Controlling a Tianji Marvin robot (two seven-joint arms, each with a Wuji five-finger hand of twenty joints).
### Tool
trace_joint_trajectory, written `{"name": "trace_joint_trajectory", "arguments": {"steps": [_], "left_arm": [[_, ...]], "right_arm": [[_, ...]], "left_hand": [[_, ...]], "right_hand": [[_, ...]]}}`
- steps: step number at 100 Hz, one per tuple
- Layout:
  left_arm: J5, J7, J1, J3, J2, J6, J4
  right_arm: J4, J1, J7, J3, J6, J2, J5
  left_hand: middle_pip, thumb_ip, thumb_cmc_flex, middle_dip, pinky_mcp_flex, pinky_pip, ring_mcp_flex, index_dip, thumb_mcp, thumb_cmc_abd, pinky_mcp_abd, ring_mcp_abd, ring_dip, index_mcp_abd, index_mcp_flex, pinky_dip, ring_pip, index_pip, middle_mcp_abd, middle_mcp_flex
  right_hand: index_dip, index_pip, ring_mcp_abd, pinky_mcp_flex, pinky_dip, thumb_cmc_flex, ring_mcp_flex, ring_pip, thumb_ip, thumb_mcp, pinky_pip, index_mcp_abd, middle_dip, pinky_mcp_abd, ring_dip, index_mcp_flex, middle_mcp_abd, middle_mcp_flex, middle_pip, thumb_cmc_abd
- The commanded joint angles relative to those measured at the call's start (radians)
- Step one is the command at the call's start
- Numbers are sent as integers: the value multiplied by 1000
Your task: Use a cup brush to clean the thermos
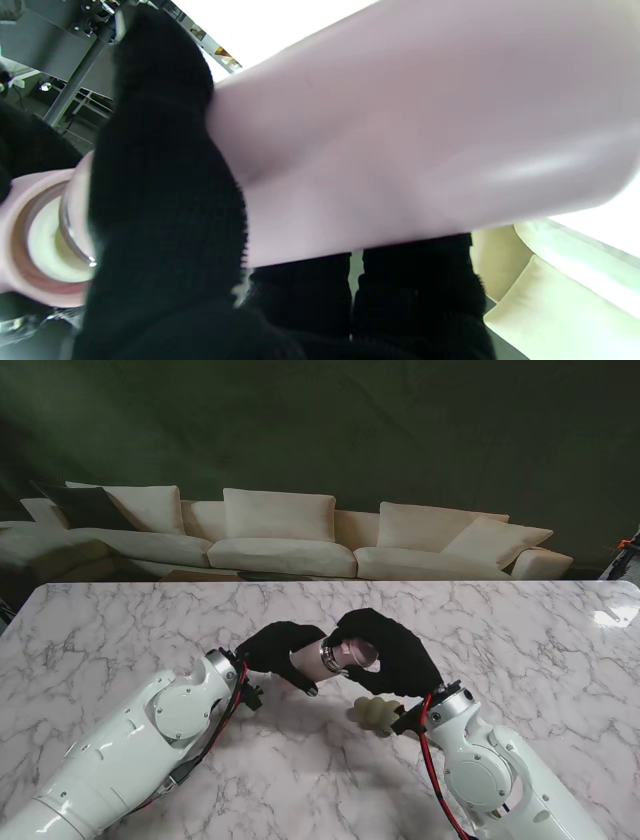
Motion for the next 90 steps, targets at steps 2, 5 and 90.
{"name": "trace_joint_trajectory", "arguments": {"steps": [2,5,90], "left_arm": [[10,-14,-4,-2,-1,3,-1],[15,-15,-4,-3,0,2,-1],[68,-13,34,-41,14,-27,-31]], "right_arm": [[-36,-16,6,35,-14,8,-14],[-47,-23,10,52,-19,10,-21],[343,155,107,141,173,82,-327]], "left_hand": [[60,5,241,6,34,92,77,33,465,492,-137,-70,53,-126,85,29,160,120,-68,24],[60,5,241,6,33,92,78,33,466,492,-137,-69,53,-126,86,29,160,120,-68,25],[60,4,240,3,28,89,71,34,463,499,-135,-71,53,-123,78,29,159,115,-66,17]], "right_hand": [[14,160,-187,21,18,181,132,335,56,149,55,-58,42,-208,84,146,41,63,96,181],[13,158,-187,21,17,182,132,335,56,150,55,-54,42,-208,83,144,43,65,95,182],[-125,126,-205,23,-46,159,168,261,97,4,38,-11,50,-190,64,92,57,124,50,348]]}}
